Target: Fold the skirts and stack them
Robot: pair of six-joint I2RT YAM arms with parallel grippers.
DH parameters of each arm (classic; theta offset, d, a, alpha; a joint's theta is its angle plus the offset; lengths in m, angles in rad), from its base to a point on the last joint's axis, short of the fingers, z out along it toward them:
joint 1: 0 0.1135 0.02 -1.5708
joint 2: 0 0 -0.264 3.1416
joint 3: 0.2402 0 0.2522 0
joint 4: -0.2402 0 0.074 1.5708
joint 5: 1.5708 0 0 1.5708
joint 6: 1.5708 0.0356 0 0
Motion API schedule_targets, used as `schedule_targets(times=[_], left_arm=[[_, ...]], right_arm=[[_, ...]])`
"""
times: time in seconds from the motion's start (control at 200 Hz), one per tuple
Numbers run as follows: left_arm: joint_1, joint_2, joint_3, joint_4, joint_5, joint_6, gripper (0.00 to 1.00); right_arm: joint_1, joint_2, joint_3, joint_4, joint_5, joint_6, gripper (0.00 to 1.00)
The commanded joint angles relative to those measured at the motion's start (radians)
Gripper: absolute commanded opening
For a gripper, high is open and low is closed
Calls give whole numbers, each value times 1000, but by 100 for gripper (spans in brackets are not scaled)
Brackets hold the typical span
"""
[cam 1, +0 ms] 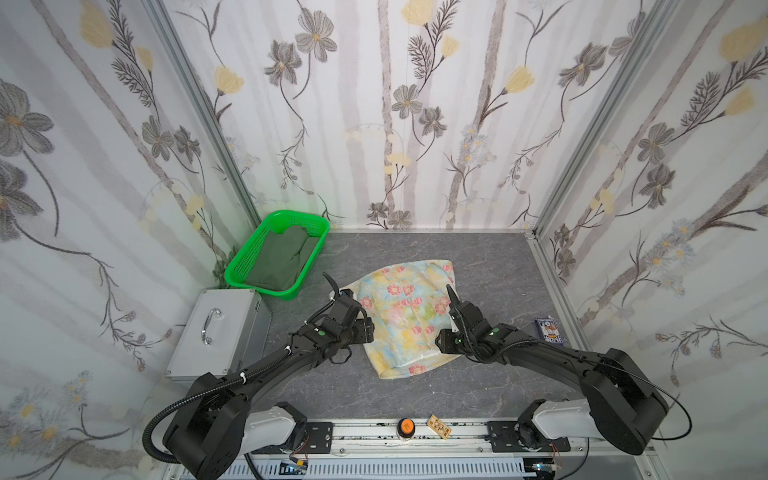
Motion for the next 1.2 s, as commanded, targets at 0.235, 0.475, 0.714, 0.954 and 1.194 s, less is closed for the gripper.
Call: schedule_targets(times=[0.235,0.475,0.714,0.954,1.194], left_arm=[[1,2,-2,14,-22,7,75],[1,-3,-4,14,-25,3,75],[2,-8,-5,16,-29,1,76],[2,-14,-5,17,-37,-1,76],[3,-14,-3,20,-42,1,76]], right_arm=[[21,99,94,-51,139,-28,40],[31,158,167,-98,149,-48,39],[46,217,218,-150,167,-76,37],[52,261,240,-175,169,-92,20],[52,234,246,-189,175,-93,0]])
